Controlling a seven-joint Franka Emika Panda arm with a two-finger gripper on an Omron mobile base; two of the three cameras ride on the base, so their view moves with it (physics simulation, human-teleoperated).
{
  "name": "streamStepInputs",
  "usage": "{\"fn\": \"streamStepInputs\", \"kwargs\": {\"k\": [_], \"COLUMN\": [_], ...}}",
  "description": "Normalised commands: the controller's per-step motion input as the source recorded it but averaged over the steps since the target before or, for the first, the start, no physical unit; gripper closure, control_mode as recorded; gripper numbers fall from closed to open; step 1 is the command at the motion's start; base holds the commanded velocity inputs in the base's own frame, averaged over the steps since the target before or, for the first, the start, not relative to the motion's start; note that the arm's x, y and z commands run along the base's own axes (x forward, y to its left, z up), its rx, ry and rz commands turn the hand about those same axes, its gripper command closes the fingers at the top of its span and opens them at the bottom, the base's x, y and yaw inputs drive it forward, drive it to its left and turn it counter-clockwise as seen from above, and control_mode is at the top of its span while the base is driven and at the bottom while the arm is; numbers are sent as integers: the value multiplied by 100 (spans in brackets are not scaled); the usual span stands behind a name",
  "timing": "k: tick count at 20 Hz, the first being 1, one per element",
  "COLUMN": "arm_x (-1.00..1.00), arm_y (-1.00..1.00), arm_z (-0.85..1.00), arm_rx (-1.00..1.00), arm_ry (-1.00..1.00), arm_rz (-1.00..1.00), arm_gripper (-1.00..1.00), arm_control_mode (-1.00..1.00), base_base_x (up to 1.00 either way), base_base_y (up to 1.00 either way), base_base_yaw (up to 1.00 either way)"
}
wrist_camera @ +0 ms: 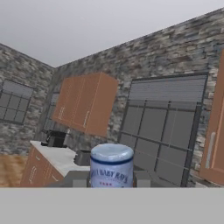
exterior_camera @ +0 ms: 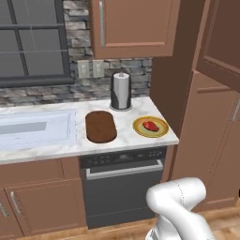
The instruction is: Pick the steak from the plate and place it on the cutting board. Then pick the condiment bottle from the cabinet and place it next to the cutting board.
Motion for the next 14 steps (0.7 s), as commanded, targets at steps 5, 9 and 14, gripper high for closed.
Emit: {"fn": "streamStepInputs", "kwargs": {"k": [5,9,14], "arm_x": [0,0,0], "arm_y": [0,0,0], "arm_z": [0,0,0], "arm_rx": [0,0,0], "arm_ry": [0,0,0], "arm_rz": [0,0,0], "arm_gripper": [100,100,100], "arm_control_mode": [100,100,100], "base_base_x": [0,0,0], "base_base_y": [42,45,47], "base_base_yaw": [0,0,0]}}
